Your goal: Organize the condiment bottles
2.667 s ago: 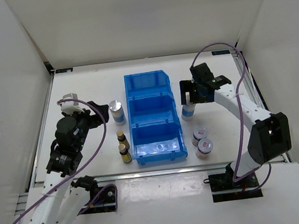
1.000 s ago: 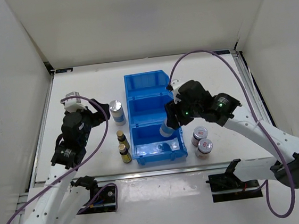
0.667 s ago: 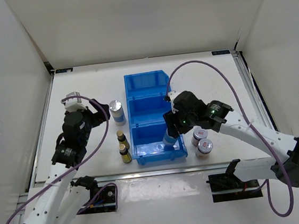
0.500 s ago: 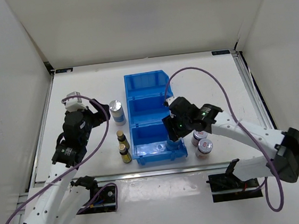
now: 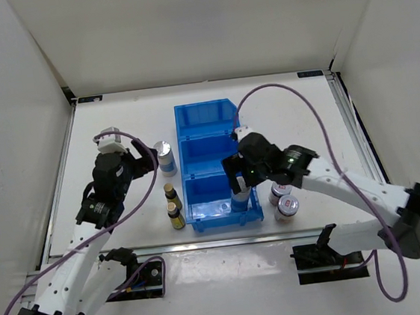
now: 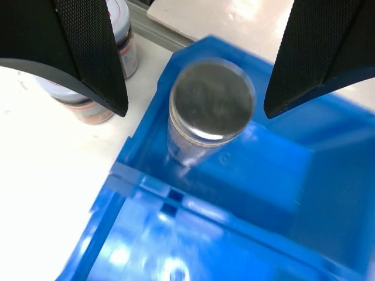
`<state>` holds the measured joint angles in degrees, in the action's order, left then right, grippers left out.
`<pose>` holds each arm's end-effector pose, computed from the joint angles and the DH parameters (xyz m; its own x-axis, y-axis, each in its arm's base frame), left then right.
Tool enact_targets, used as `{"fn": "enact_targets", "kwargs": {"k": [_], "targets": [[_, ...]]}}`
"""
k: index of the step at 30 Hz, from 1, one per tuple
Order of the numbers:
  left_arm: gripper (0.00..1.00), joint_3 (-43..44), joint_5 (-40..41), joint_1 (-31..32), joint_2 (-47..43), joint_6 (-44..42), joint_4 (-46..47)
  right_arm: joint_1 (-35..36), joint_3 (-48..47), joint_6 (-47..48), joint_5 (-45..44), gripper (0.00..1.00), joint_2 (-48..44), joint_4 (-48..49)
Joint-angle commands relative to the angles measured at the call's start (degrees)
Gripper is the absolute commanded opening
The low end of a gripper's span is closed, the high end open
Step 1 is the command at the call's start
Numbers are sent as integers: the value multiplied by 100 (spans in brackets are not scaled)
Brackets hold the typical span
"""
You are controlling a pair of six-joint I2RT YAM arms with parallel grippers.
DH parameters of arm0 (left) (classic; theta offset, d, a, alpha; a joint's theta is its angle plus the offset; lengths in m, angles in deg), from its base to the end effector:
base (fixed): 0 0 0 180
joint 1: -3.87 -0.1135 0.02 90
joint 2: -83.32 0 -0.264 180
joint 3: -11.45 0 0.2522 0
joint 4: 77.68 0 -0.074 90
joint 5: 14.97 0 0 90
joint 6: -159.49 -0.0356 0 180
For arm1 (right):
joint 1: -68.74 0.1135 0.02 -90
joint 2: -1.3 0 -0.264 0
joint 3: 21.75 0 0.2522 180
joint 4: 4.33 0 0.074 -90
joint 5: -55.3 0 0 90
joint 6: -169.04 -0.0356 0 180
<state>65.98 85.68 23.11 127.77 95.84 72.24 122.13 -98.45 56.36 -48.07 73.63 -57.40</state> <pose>0.1742 -0.0538 0.3052 -0.3603 -0.3362 -0.8701 -0.0001 0.9328 -0.3604 0.1635 0.2062 0.3026 -0.6794 -0.2855 -0.6759 -0.4638 0.8809 0.0942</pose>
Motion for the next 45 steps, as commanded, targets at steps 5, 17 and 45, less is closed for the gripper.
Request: {"fn": "enact_targets", "kwargs": {"k": [5,17,45], "targets": [[100,396,-950,18,555,-498,-108,23,-211,307,-412,100,-1731,450],[100,1494,-433,18,2112,-446,-1075,23,440,70,-412,100,-2311,248],[11,2557,-329,-96,3247,-755,-1540,23,405,264,-632,100,-2039,134]]}}
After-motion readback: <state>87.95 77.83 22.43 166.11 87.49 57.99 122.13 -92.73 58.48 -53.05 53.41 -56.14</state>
